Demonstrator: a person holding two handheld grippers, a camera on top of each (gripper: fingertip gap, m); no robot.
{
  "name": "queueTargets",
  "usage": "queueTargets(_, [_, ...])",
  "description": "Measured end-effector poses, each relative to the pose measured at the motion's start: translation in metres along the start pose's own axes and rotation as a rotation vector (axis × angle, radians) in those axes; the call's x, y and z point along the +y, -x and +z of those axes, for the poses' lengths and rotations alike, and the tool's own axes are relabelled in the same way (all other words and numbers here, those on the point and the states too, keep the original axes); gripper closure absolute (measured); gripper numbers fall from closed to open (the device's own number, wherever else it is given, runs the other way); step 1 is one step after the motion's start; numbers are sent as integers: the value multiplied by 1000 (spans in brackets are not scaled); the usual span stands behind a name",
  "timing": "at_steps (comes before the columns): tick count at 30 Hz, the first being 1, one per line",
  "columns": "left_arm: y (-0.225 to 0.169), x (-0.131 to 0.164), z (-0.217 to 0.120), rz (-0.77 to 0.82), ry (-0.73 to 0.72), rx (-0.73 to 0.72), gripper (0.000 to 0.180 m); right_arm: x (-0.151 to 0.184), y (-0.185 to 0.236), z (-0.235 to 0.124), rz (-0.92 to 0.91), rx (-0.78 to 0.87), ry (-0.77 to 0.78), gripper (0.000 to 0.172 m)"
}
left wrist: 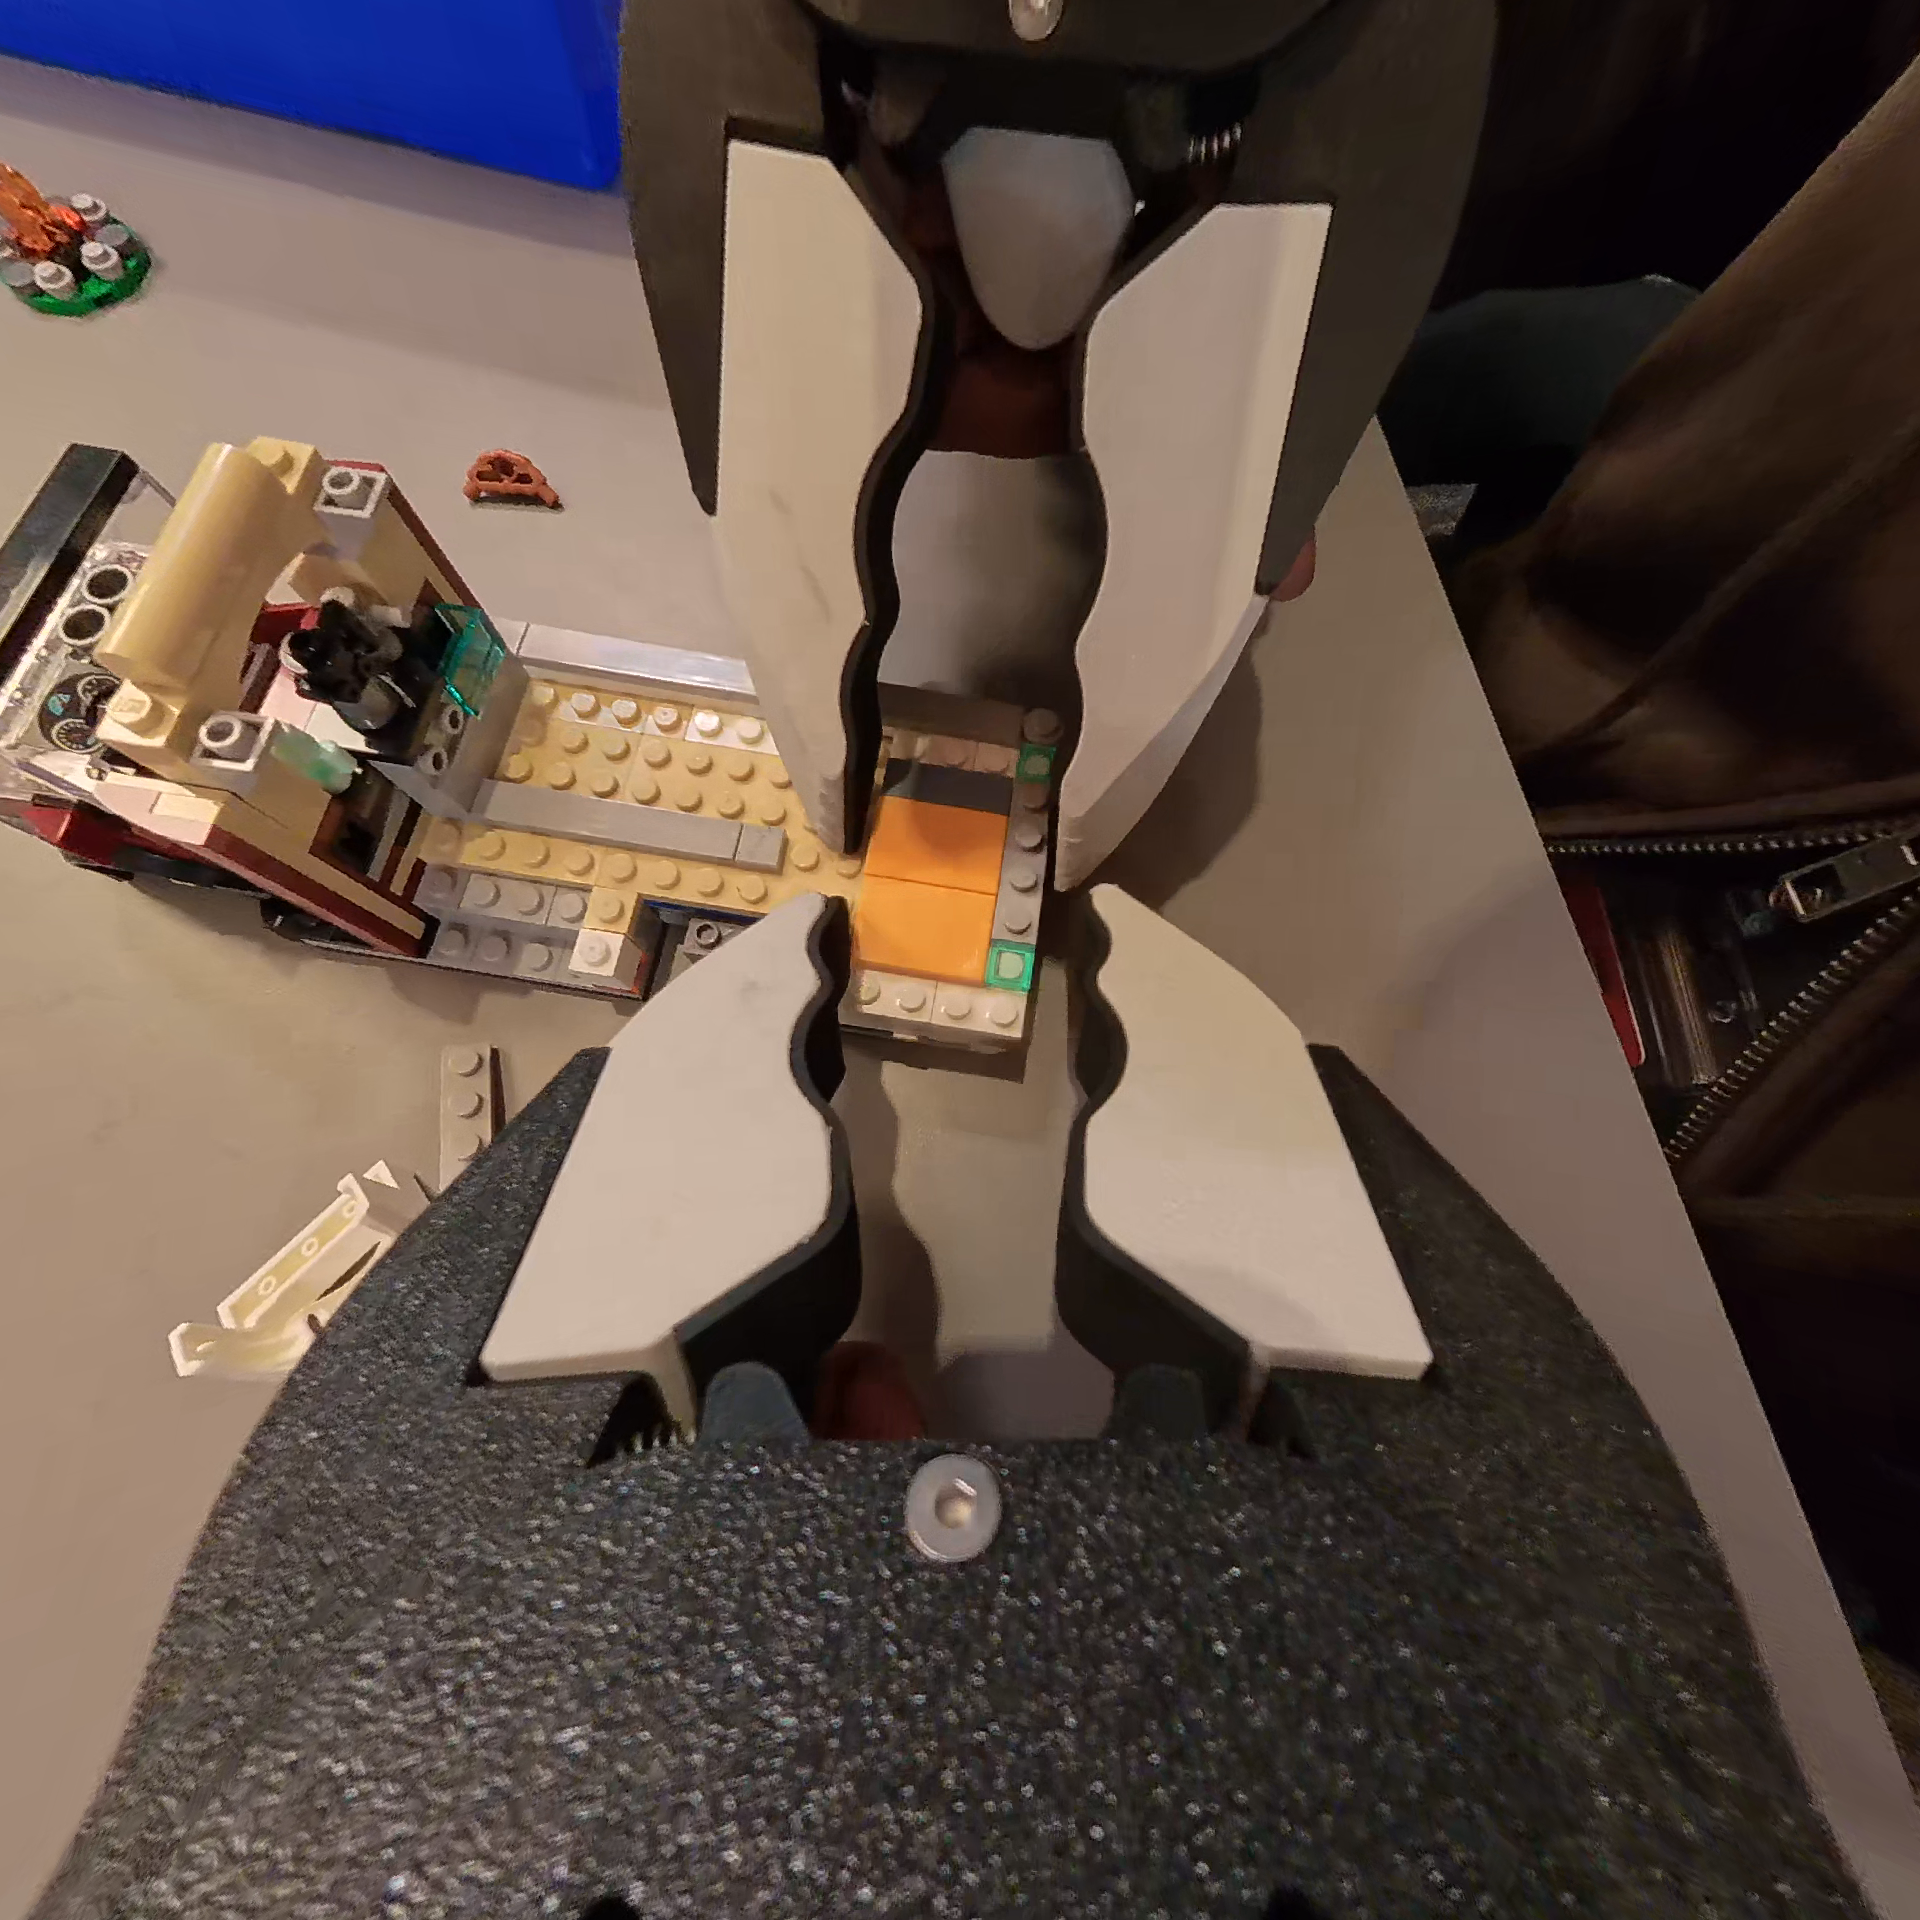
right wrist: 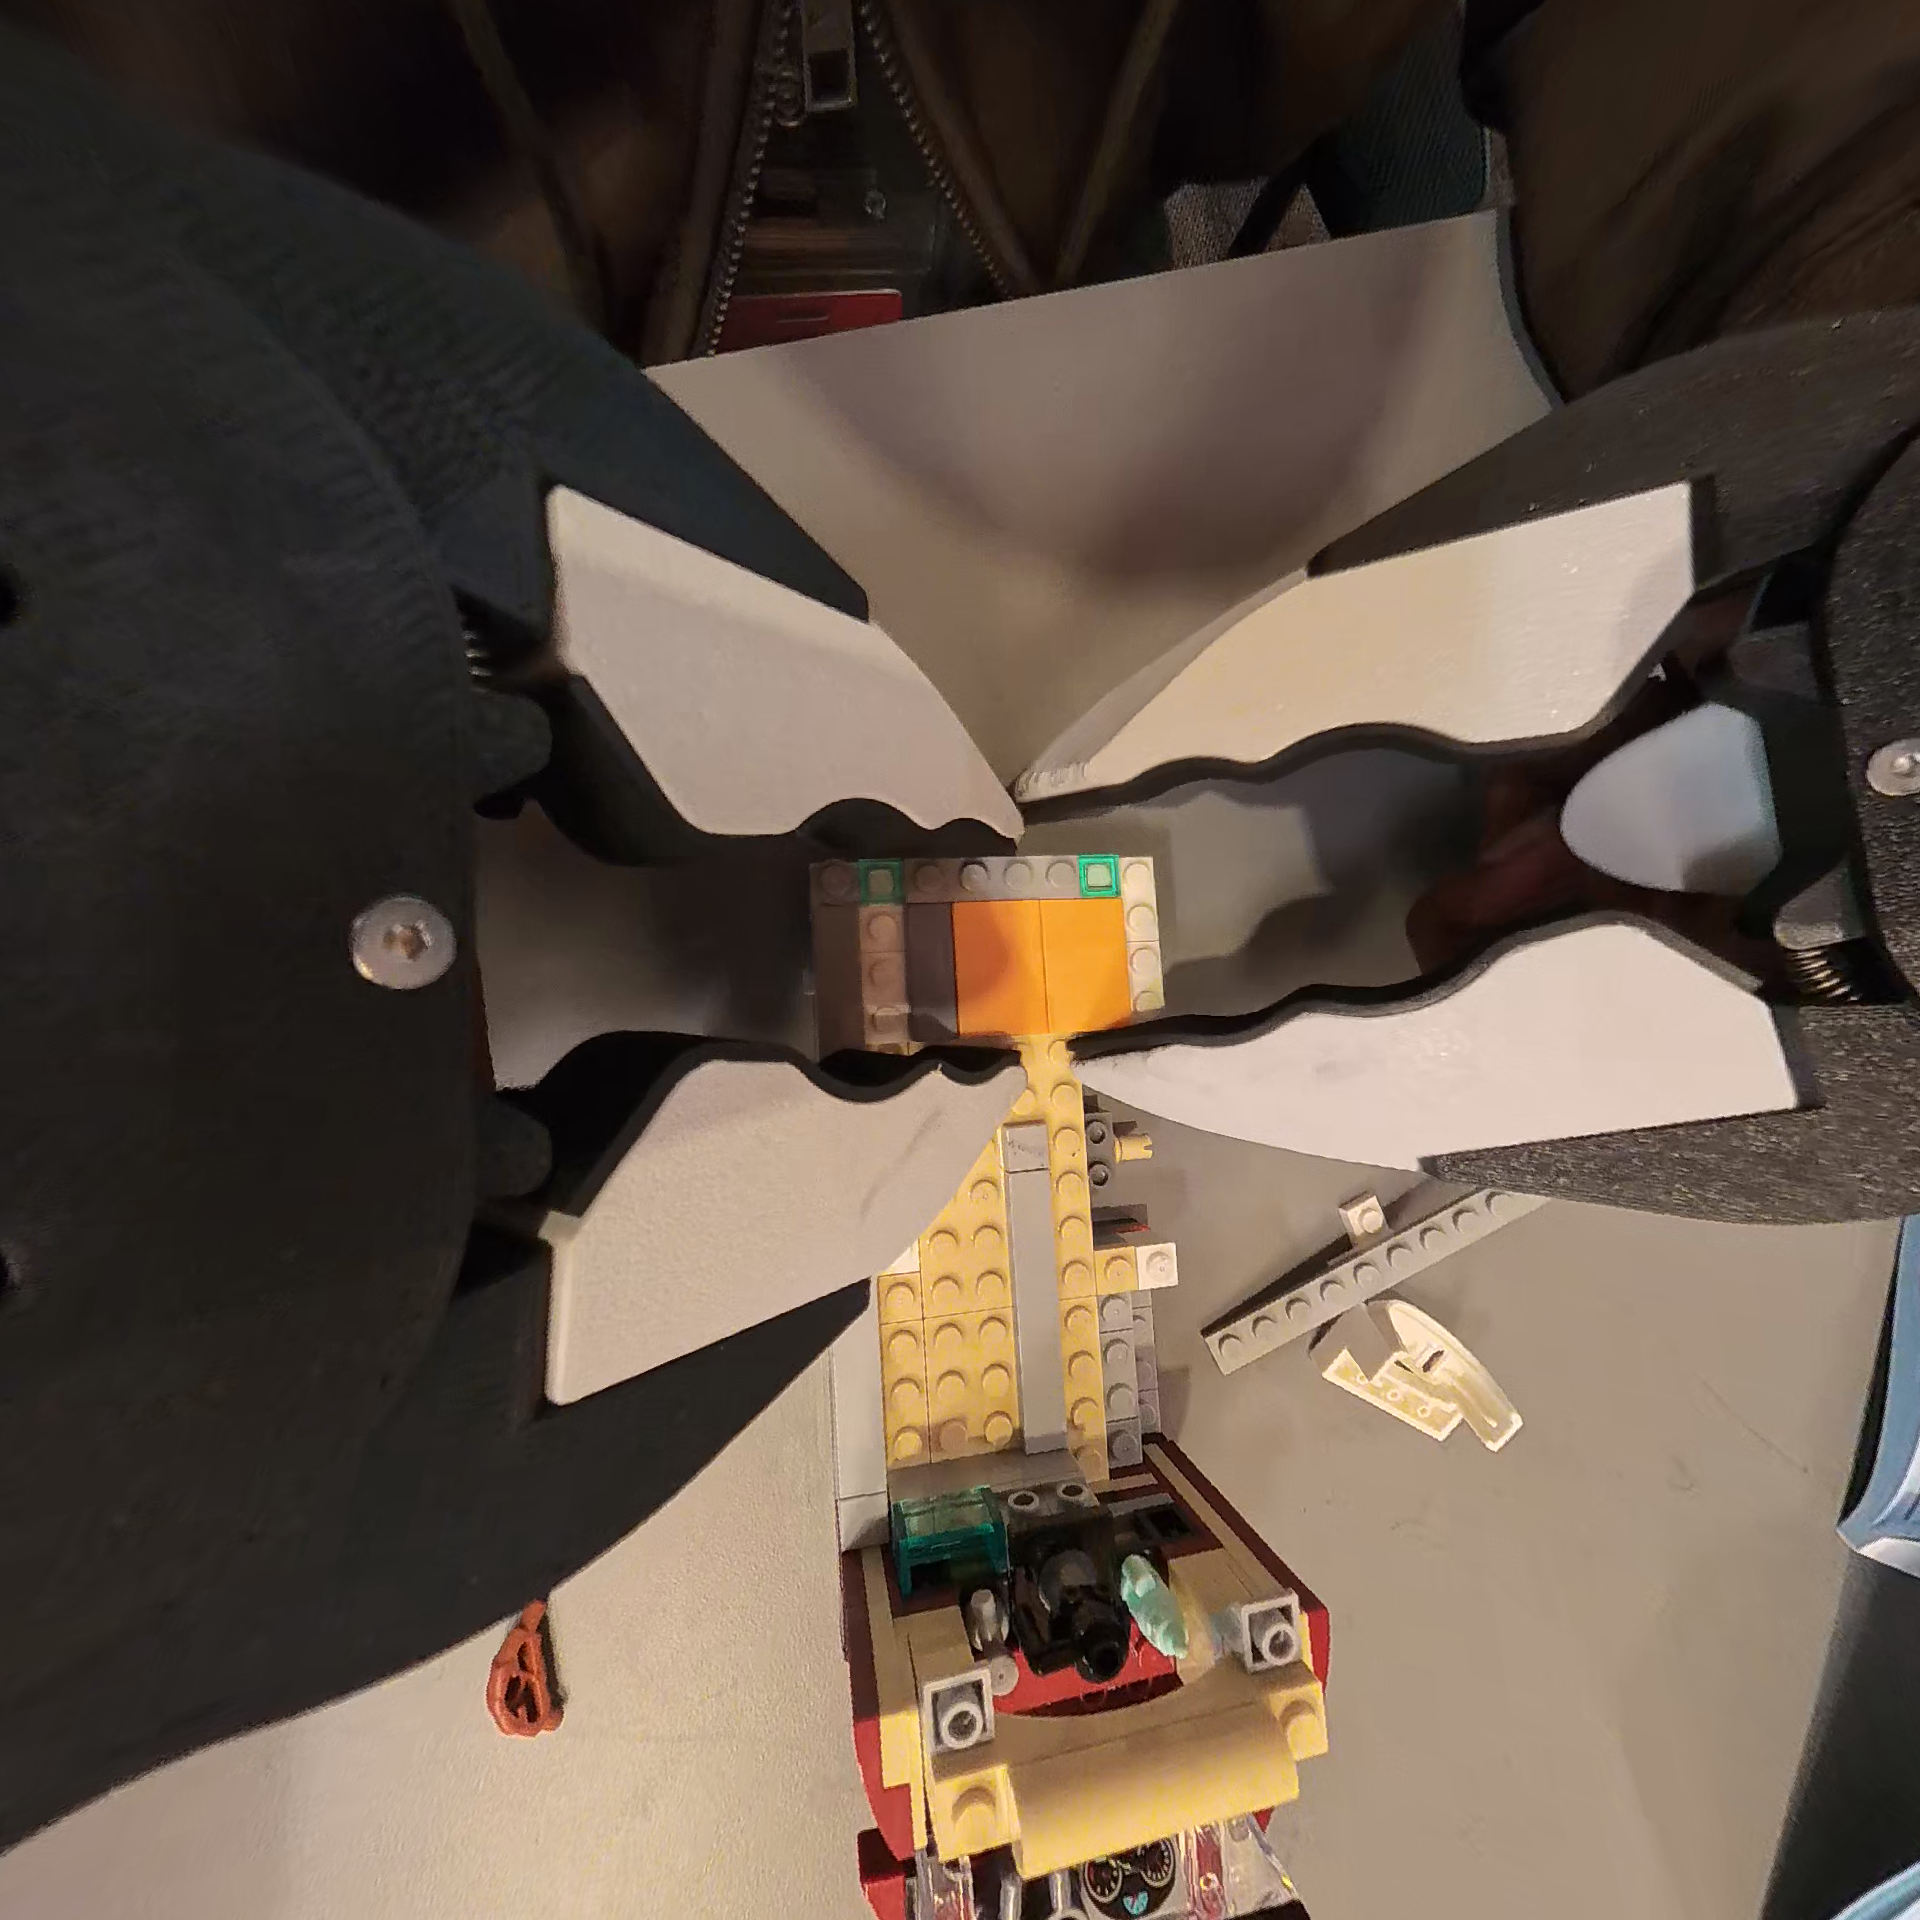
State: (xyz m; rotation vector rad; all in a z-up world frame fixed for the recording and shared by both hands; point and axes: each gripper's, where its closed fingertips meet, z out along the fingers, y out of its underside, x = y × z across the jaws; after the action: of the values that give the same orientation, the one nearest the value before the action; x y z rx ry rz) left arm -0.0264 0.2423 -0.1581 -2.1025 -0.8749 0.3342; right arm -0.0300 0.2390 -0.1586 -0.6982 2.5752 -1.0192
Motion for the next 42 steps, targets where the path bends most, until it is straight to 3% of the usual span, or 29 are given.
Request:
queueTargets(3, [1, 0, 0, 1, -17, -8, 147, 1, 1, -1, -5, -4, 23, 137])
queueTargets(17, [0, -1, 2, 38, -24, -32, 147, 4, 3, -2, -62, -18, 130, 139])
queueTargets(42, [-1, -1, 2, 46, -23, -30, 147, 5, 5, -2, -80, -7, 71, 136])
